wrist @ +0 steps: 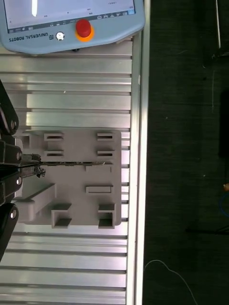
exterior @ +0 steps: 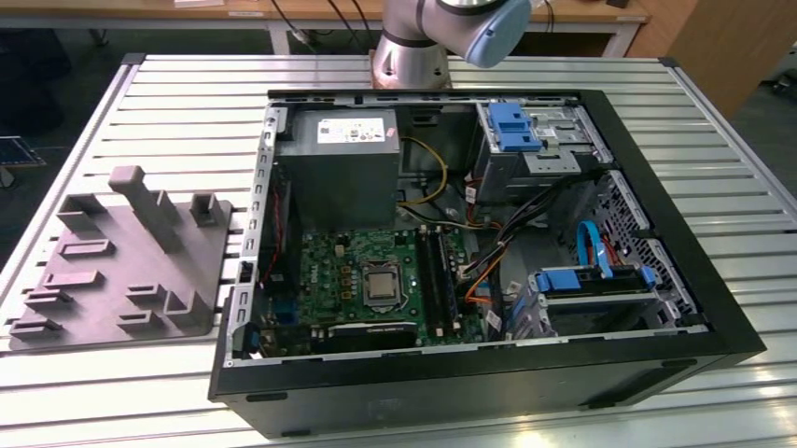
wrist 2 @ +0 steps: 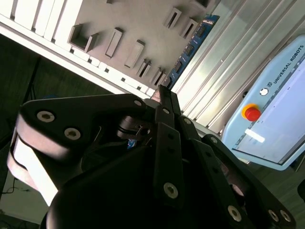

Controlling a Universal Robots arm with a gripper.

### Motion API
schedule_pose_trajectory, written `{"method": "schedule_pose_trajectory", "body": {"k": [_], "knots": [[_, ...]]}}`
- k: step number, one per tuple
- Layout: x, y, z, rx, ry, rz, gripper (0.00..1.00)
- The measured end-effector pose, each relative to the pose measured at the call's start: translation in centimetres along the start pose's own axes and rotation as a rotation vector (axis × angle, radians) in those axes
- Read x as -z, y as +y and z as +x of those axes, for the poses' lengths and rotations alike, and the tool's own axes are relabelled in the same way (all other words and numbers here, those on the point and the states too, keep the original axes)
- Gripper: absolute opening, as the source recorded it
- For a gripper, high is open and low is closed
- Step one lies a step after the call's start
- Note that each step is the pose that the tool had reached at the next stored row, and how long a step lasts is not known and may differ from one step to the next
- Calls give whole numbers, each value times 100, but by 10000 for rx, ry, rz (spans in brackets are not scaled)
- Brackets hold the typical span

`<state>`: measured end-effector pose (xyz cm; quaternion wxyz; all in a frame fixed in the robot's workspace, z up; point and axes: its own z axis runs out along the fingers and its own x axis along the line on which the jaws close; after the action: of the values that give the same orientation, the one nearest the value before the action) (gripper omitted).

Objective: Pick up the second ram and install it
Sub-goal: 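Pick up the second ram and move it above second insertion slot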

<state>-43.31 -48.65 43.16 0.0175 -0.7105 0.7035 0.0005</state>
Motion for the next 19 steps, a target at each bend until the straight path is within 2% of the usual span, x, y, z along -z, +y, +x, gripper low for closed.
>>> {"method": "schedule_pose_trajectory", "body": {"k": [7,19], "knots": [[-3,-143,1,-1,-1,0,11],[-13,-531,5,0,0,-7,11]]}}
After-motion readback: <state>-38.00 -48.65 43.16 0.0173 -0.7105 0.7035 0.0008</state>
